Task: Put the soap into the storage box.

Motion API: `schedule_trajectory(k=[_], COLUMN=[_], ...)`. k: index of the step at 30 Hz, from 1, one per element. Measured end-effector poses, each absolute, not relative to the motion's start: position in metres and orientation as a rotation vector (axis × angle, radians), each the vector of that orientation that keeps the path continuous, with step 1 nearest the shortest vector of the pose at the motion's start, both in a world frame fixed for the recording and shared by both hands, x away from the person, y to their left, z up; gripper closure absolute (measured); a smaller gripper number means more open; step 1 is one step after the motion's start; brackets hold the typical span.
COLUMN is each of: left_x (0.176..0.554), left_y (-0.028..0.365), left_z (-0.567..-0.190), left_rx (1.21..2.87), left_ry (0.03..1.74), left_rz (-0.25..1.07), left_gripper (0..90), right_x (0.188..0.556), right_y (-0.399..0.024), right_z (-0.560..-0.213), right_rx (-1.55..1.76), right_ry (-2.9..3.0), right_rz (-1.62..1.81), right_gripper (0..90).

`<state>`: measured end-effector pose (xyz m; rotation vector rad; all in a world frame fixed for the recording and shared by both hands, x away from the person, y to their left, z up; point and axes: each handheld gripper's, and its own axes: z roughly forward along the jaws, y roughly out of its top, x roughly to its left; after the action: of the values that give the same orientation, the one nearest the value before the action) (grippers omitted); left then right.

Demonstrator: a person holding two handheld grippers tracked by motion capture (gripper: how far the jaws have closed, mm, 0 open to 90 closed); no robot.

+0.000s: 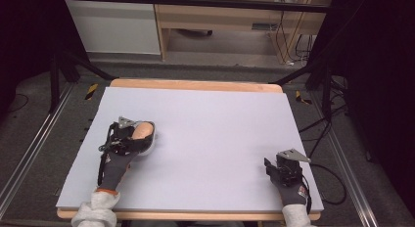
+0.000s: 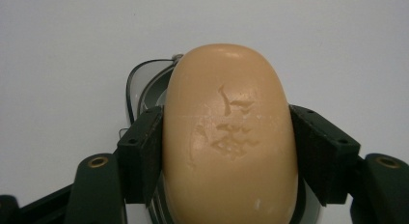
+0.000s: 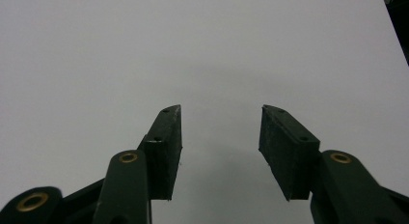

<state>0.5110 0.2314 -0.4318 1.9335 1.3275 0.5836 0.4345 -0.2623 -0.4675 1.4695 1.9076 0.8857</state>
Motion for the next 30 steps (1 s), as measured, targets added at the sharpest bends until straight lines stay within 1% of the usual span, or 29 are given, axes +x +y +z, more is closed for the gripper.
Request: schedule_trajectory(k=[17,23,25,30], left_x=[0.5100,0.5090,0.5067,0.5021], left_y=[0.2328,0.2322,0.2334,0.2350], left_z=[-0.4345,-0.4340,-0.4308,-0.4267], left_rx=[1.900,1.911,1.889,1.886], left_ry=[1.333,1.337,1.324,1.311], left_rz=[0.558,0.579,0.585,0.592], left_gripper=[31.5,30.6,31.5,30.3], right_x=[0.4345,0.4344,0.4346,0.4346], right_y=[-0.2620,-0.2619,-0.2623,-0.2618], right_z=[-0.4675,-0.4675,-0.4677,-0.4678], right_rx=[1.470,1.469,1.467,1.464], right_ry=[1.907,1.907,1.910,1.910], right_rz=[0.887,0.886,0.884,0.881], right_gripper=[49.6,49.6,49.6,49.6])
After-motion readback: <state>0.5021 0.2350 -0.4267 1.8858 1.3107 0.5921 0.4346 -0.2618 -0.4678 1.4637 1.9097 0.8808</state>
